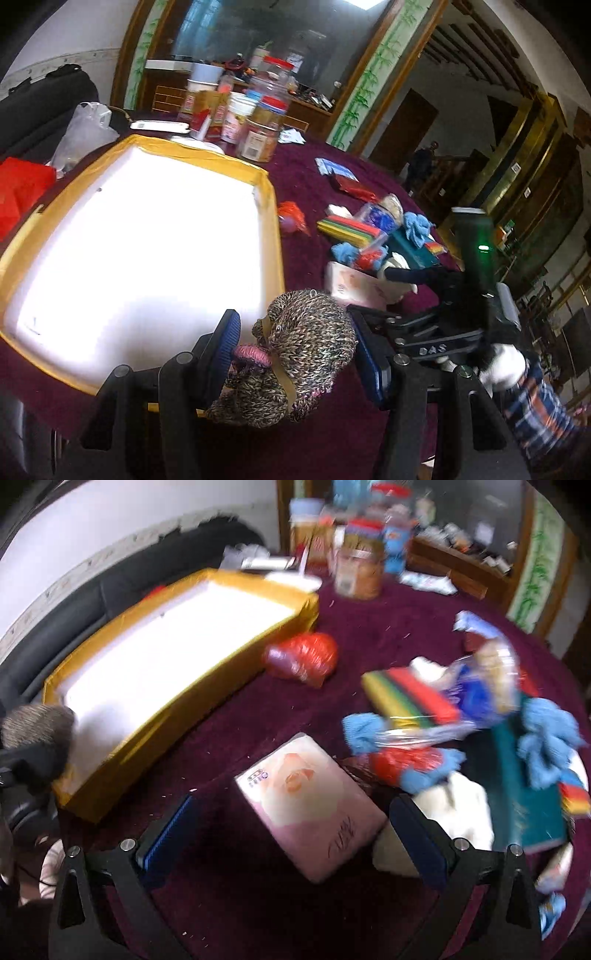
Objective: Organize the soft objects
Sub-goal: 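Carry the knit sock toward the yellow-rimmed tray while the right gripper grasps the pink tissue pack, then lower the sock and tissue pack into the tray and open both grippers, then grasp the blue-and-white plastic bag with the left gripper, then carry the blue bag toward the tray while the right gripper grasps the white cloth, then lower the blue bag and white cloth into the tray and release both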
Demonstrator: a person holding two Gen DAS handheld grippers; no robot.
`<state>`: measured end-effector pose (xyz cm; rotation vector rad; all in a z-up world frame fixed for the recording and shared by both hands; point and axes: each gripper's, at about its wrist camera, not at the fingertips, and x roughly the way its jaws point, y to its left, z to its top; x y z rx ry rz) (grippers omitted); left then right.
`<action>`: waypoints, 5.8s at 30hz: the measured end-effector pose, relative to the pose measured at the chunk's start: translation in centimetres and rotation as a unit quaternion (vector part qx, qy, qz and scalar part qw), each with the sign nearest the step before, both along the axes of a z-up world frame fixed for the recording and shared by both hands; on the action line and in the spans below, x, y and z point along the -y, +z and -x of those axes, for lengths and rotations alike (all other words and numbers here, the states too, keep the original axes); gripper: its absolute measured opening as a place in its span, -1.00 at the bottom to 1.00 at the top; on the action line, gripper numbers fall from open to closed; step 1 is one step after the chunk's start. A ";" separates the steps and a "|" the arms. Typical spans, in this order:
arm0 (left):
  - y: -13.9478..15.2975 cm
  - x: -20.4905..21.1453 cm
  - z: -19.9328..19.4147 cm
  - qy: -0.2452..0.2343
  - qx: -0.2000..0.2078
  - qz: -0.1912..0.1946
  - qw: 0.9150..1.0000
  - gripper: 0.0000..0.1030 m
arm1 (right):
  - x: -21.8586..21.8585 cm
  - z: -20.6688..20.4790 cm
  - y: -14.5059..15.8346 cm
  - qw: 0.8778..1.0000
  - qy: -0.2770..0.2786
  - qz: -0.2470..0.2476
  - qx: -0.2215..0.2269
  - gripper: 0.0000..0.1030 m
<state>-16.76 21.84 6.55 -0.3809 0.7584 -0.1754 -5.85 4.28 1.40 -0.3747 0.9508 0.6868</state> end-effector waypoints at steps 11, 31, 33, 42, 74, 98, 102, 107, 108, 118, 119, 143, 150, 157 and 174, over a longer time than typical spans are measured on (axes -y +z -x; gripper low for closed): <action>-0.3 -3.7 -0.3 0.028 -0.011 0.032 0.999 0.21 | 0.3 -1.0 1.0 0.997 -0.032 -0.046 -0.055 0.49; -3.0 -11.0 -18.1 0.114 -0.087 0.139 0.980 0.25 | -8.3 -13.0 3.1 0.934 -0.165 -0.257 -0.186 0.53; -4.0 -11.1 -18.6 0.122 -0.100 0.151 0.976 0.30 | -8.6 -13.4 2.6 0.937 -0.175 -0.245 -0.179 0.54; -3.9 -11.4 -18.1 0.124 -0.092 0.171 0.973 0.51 | -8.3 -13.6 1.8 0.942 -0.175 -0.230 -0.171 0.64; 0.1 9.5 -14.4 -0.040 -0.109 0.030 0.993 0.77 | 21.3 -0.1 2.0 0.910 -0.348 -0.200 0.107 0.85; 1.3 14.1 -21.1 -0.080 -0.078 -0.002 0.994 0.77 | 19.6 -1.7 0.6 0.922 -0.335 -0.186 0.051 0.85; 0.7 15.7 -22.7 -0.072 -0.072 -0.018 0.995 0.77 | 19.5 -1.9 0.4 0.922 -0.337 -0.184 0.047 0.85; -1.0 15.8 -23.5 -0.092 -0.094 -0.033 0.991 -0.21 | 19.5 -2.1 0.3 0.922 -0.339 -0.183 0.045 0.85; -1.3 15.5 -23.5 -0.103 -0.101 -0.016 0.989 -0.20 | 19.5 -2.1 0.3 0.921 -0.340 -0.183 0.045 0.85; 2.2 11.7 -18.0 -0.093 -0.039 0.035 0.994 -0.47 | 19.7 -2.1 0.1 0.920 -0.344 -0.183 0.042 0.85; 2.4 11.4 -17.4 -0.094 -0.034 0.043 0.994 -0.47 | 19.7 -2.1 0.1 0.920 -0.343 -0.184 0.042 0.85; 0.8 6.6 -5.3 -0.100 -0.014 0.060 0.993 0.11 | 11.2 -3.5 -1.6 0.949 -0.282 -0.138 -0.033 0.85; -2.7 12.2 -9.8 -0.082 -0.048 -0.073 0.993 0.12 | 11.7 -3.2 -1.2 0.950 -0.261 -0.161 -0.057 -0.50; -4.8 11.2 -11.4 -0.052 -0.071 -0.055 0.995 -0.19 | 13.0 0.2 0.7 0.957 -0.237 -0.166 -0.032 -0.55; 3.2 -4.8 -7.0 0.036 0.020 0.053 0.998 -0.20 | 3.7 -1.0 5.9 0.965 -0.127 -0.219 -0.066 -0.55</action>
